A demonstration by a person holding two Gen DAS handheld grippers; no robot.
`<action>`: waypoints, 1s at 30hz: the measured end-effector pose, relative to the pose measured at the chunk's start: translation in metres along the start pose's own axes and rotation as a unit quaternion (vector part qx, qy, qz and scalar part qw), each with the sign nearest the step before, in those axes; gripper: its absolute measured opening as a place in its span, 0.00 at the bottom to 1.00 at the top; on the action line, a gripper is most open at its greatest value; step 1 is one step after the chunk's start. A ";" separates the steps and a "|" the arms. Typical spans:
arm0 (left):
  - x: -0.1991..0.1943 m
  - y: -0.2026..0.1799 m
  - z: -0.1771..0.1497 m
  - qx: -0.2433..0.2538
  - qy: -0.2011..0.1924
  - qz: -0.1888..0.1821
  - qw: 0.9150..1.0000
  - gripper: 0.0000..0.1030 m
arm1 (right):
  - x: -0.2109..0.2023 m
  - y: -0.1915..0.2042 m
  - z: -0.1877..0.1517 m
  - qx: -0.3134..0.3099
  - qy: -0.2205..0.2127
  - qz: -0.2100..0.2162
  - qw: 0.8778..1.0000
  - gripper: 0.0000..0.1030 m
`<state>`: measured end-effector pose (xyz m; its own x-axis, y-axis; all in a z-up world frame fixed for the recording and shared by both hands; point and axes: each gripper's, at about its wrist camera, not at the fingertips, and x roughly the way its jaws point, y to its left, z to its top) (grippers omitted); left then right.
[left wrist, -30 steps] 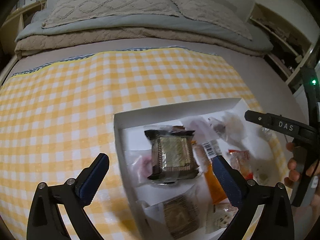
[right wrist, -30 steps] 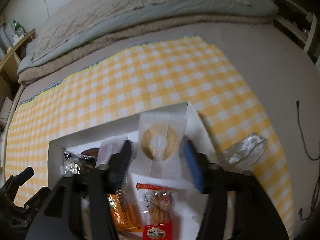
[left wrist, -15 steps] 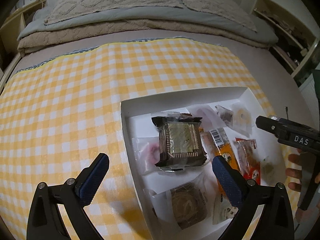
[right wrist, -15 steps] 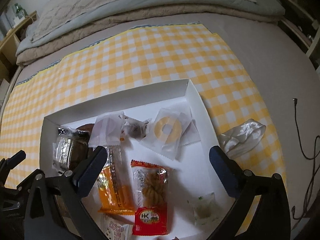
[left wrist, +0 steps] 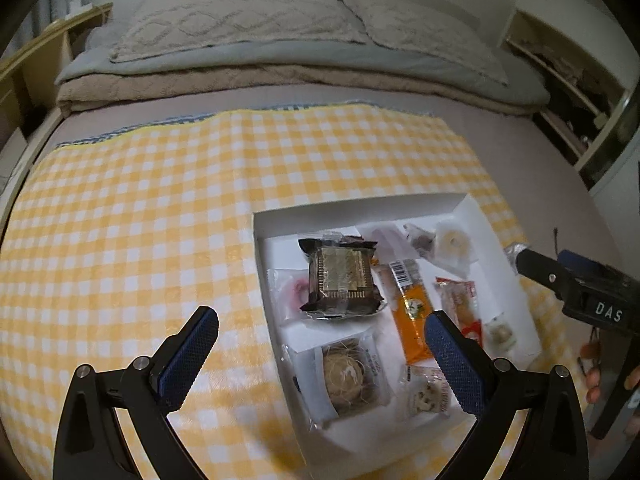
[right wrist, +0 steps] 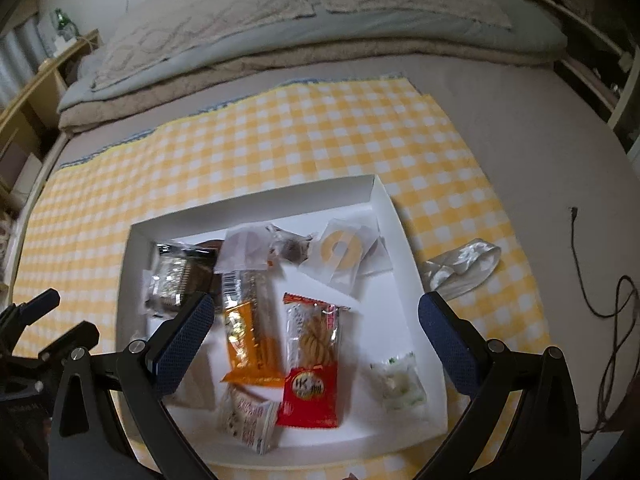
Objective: Organize snacks
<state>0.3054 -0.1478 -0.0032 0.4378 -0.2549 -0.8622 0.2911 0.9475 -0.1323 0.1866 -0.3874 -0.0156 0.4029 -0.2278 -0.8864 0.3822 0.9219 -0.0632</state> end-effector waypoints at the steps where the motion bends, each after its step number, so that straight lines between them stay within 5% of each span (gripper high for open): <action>1: -0.006 0.000 -0.001 0.000 -0.004 0.004 1.000 1.00 | -0.006 0.001 -0.001 0.000 -0.003 0.003 1.000 1.00; 17: -0.156 -0.009 -0.047 0.005 -0.103 0.025 0.994 1.00 | -0.110 0.011 -0.029 -0.016 -0.092 0.042 0.995 1.00; 30: -0.231 -0.014 -0.139 0.001 -0.192 0.034 0.981 1.00 | -0.166 0.019 -0.086 -0.052 -0.164 0.045 0.984 1.00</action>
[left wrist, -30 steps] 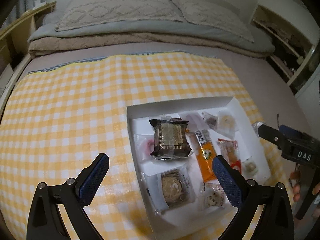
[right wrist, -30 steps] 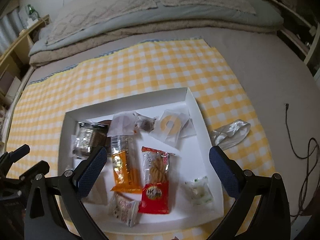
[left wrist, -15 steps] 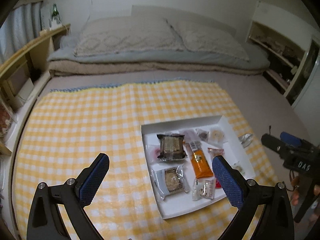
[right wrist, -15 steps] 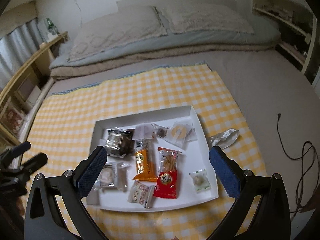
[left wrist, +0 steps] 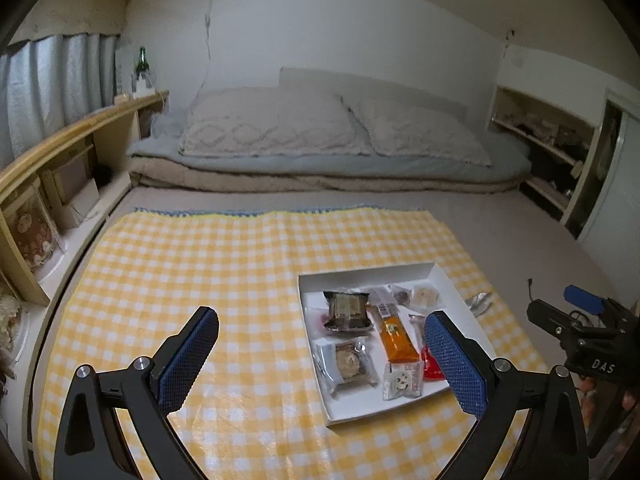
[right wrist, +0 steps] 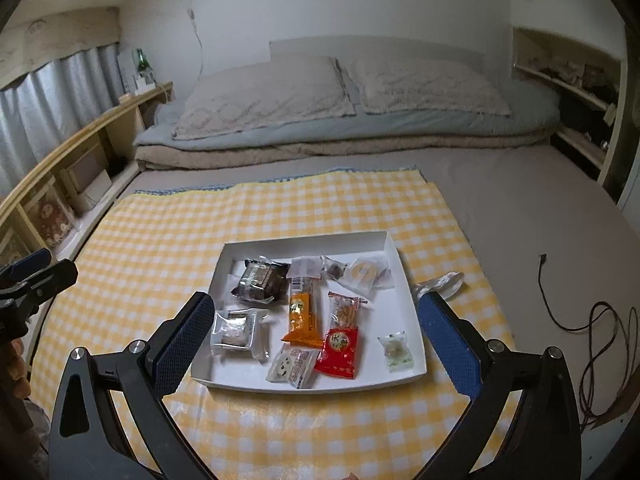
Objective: Organize snacks
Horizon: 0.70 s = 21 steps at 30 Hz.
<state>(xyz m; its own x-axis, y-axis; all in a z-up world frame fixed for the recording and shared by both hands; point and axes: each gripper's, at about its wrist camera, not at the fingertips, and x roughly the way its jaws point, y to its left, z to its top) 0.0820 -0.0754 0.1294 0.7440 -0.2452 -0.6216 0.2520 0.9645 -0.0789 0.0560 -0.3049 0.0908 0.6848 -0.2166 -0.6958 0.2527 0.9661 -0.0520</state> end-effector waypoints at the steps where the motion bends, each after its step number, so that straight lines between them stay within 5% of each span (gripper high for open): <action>1: -0.007 -0.002 -0.006 0.001 -0.006 0.002 1.000 1.00 | -0.005 0.001 -0.003 -0.002 -0.007 0.000 1.000 1.00; 21: -0.063 -0.009 -0.114 0.005 -0.034 0.016 0.999 1.00 | -0.067 0.021 -0.083 -0.040 -0.092 -0.025 0.995 1.00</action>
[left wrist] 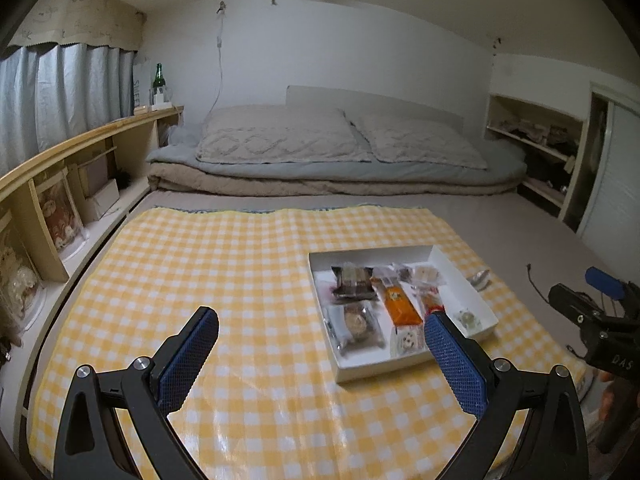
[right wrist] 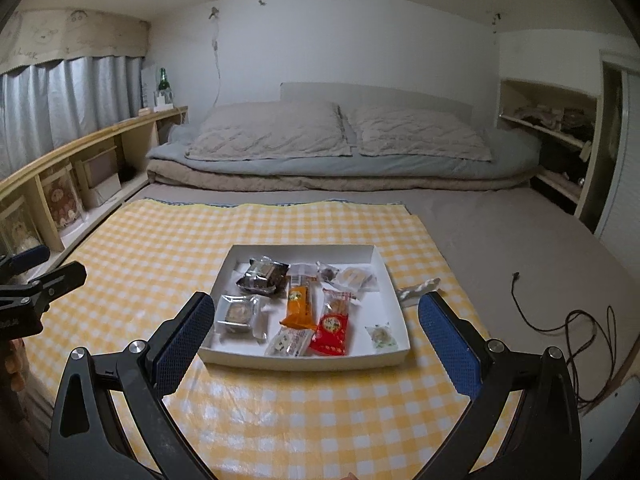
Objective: Organize snacks
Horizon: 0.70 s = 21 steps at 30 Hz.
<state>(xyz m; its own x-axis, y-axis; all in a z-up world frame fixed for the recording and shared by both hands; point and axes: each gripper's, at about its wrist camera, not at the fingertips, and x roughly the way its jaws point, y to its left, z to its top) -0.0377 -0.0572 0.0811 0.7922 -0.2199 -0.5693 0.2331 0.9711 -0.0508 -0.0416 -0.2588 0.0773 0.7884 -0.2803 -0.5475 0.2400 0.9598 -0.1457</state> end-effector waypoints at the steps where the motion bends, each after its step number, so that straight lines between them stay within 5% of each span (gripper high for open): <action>1: -0.003 0.000 -0.003 0.000 -0.002 0.002 1.000 1.00 | -0.002 0.000 -0.005 0.003 0.000 0.001 1.000 1.00; 21: -0.019 -0.001 -0.025 0.023 0.001 0.018 1.000 1.00 | -0.022 0.006 -0.029 -0.011 -0.018 -0.011 1.000 1.00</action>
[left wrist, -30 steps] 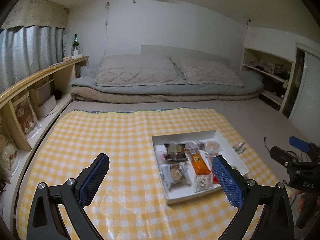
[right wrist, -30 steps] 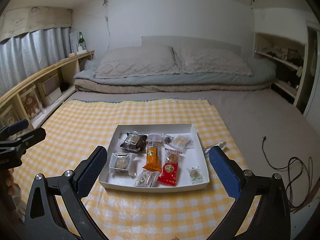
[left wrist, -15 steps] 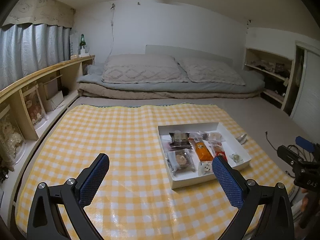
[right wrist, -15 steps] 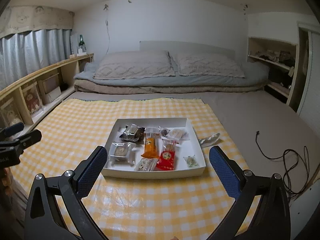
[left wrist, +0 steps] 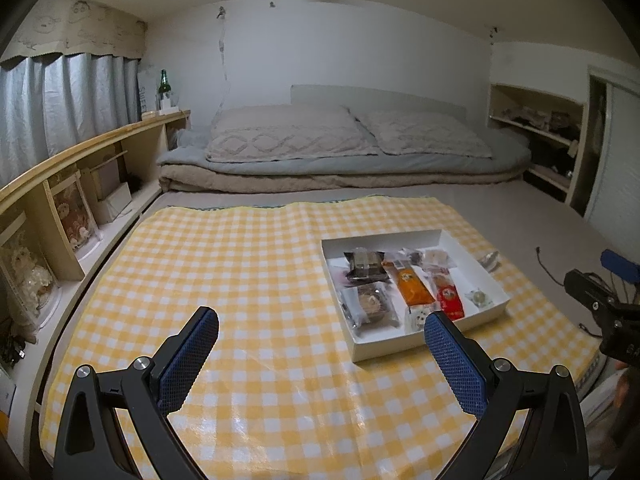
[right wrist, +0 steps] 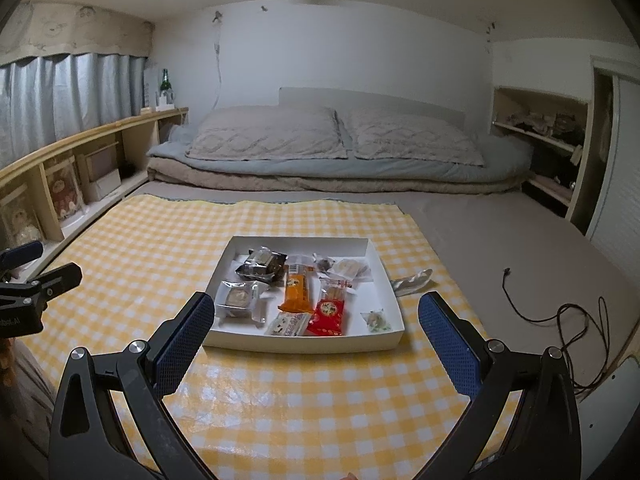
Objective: Organize snacks
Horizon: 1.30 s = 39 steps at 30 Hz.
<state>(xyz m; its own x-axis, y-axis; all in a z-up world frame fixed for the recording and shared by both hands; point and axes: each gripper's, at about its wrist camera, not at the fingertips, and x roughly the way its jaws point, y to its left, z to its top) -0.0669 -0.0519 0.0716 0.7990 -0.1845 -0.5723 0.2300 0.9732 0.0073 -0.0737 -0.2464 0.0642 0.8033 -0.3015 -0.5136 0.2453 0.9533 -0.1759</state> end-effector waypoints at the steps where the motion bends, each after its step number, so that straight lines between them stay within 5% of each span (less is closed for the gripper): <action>1: 0.001 -0.001 0.000 0.000 0.001 0.000 1.000 1.00 | 0.000 0.001 0.000 -0.001 -0.002 0.000 1.000 1.00; 39: 0.003 0.002 -0.001 -0.005 0.000 0.005 1.000 1.00 | 0.001 0.007 0.000 -0.004 0.000 0.009 1.000 1.00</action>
<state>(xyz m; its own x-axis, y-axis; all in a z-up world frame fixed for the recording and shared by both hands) -0.0647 -0.0501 0.0689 0.8012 -0.1744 -0.5724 0.2162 0.9763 0.0052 -0.0718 -0.2404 0.0624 0.8078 -0.2850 -0.5160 0.2266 0.9582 -0.1746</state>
